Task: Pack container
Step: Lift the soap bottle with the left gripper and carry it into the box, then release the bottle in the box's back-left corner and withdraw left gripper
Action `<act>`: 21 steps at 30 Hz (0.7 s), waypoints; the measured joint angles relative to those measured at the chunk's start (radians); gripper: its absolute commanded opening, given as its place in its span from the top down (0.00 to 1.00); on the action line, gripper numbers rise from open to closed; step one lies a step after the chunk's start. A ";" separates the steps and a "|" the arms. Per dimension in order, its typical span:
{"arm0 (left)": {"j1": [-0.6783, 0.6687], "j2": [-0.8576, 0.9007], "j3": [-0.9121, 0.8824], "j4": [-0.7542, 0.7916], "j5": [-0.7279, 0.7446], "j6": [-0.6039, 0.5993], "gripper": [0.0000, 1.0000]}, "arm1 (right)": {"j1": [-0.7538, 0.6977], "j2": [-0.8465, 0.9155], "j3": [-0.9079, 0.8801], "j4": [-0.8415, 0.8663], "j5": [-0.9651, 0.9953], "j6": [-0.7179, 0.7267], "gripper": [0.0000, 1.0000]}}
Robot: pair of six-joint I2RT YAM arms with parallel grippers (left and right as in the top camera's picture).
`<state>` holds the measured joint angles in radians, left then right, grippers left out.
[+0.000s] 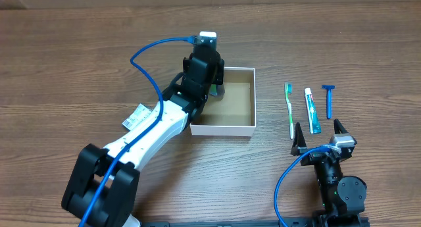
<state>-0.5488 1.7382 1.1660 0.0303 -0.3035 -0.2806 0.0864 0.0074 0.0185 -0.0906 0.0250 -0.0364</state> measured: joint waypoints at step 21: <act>-0.002 -0.010 0.012 -0.081 0.000 0.078 0.24 | 0.000 0.000 0.000 0.001 0.000 0.000 0.00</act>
<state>-0.5503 1.7287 1.1778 -0.0509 -0.3031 -0.2028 0.0864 0.0074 0.0185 -0.0898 0.0250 -0.0364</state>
